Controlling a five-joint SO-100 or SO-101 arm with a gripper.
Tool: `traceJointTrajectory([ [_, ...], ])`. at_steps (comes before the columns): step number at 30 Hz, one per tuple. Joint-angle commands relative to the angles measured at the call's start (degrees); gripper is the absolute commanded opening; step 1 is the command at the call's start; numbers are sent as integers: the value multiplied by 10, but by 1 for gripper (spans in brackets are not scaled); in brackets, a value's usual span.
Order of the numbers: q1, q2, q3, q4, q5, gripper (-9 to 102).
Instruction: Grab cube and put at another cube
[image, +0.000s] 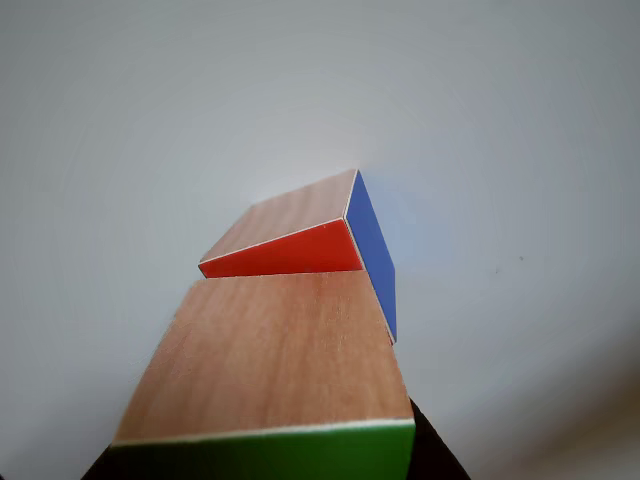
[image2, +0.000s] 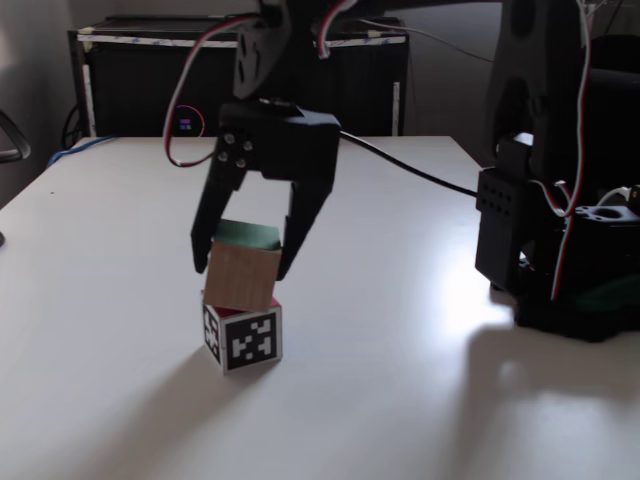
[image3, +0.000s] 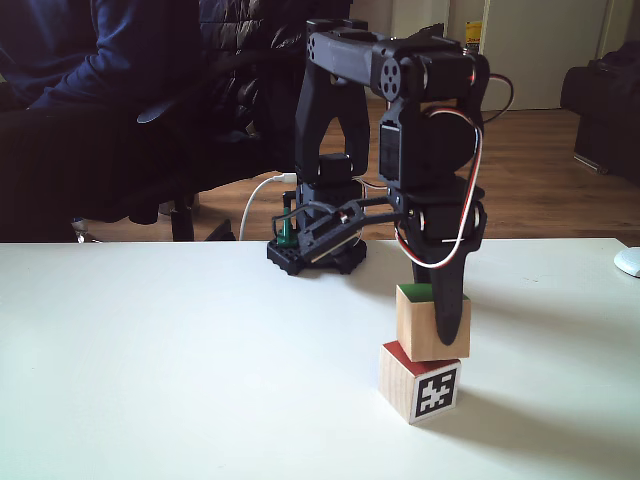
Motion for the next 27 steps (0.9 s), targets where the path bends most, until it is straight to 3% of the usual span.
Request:
traceJointTrajectory([
  [1,6,2,-33,-2,4,17],
  [21,10,-22,-53,21,13,29],
  [27,15,-29,-61,32,8,37],
])
